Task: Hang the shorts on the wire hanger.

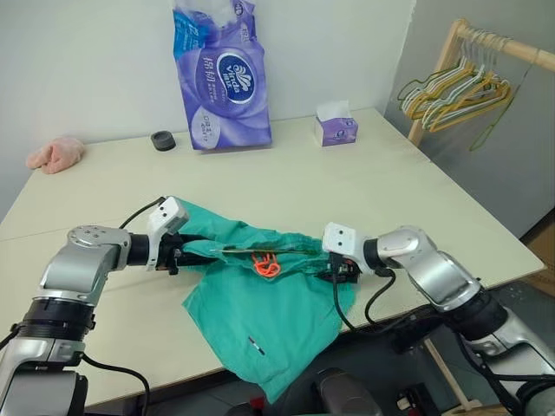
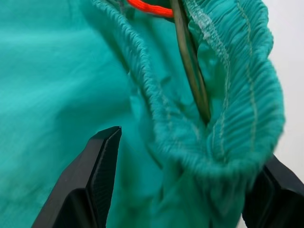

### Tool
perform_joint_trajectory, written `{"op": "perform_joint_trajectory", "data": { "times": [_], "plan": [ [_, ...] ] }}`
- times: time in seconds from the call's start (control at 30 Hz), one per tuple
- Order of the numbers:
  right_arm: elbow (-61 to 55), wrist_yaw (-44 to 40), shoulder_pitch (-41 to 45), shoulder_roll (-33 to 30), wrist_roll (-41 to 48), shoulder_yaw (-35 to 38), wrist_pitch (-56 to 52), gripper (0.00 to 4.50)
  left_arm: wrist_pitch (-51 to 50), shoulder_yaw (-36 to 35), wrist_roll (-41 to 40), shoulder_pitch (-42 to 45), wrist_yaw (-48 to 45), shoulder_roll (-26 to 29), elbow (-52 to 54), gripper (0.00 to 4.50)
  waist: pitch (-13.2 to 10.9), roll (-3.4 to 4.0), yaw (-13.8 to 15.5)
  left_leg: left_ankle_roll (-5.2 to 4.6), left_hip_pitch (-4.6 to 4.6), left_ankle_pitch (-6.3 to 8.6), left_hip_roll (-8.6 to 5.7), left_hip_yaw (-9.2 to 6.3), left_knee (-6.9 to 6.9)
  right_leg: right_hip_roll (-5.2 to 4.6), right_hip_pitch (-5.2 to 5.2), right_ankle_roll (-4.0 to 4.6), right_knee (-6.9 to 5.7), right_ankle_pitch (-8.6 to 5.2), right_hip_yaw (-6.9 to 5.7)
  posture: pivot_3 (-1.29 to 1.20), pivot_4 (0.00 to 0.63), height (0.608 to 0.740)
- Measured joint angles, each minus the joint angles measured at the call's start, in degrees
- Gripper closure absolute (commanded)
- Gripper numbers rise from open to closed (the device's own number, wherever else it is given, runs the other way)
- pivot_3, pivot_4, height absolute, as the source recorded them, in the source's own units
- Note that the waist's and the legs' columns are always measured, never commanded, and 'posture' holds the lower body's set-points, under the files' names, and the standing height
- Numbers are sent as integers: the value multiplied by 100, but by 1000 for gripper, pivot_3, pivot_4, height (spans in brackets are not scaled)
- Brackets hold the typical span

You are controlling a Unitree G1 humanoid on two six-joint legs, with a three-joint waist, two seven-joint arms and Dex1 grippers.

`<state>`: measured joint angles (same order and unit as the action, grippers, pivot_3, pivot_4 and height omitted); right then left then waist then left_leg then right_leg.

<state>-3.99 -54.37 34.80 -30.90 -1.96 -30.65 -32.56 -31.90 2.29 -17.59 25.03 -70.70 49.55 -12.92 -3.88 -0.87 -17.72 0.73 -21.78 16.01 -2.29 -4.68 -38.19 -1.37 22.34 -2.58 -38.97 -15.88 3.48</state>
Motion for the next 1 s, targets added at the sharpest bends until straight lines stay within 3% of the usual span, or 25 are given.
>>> {"op": "perform_joint_trajectory", "data": {
  "times": [0.47,0.57,0.83,1.0],
  "plan": [
    [1233,332,273,941,-659,-259,995,1125,1,14,15,-71,-4,-21,10,2416,0,0,-5,0,2,0,-1,-1,0,0,0,0,-1,0,-1,-316,27,740],
    [1629,362,414,1120,-814,-327,1165,1701,-10,18,15,-73,-6,-38,61,2416,1,1,-14,1,2,-1,-1,-2,0,0,2,1,-2,0,-1,-315,24,740],
    [2165,372,632,1401,-927,-320,1438,4365,-33,18,-4,-85,-7,-50,95,2417,5,0,-49,2,2,-1,-1,-6,2,1,1,1,-2,0,-4,-313,20,740],
    [2114,179,634,1317,-974,-314,1467,4500,-39,-59,-32,-84,97,-123,95,2417,21,-1,-55,2,1,-1,-1,-9,2,1,1,1,-1,0,-6,-312,11,740]
  ]
}}
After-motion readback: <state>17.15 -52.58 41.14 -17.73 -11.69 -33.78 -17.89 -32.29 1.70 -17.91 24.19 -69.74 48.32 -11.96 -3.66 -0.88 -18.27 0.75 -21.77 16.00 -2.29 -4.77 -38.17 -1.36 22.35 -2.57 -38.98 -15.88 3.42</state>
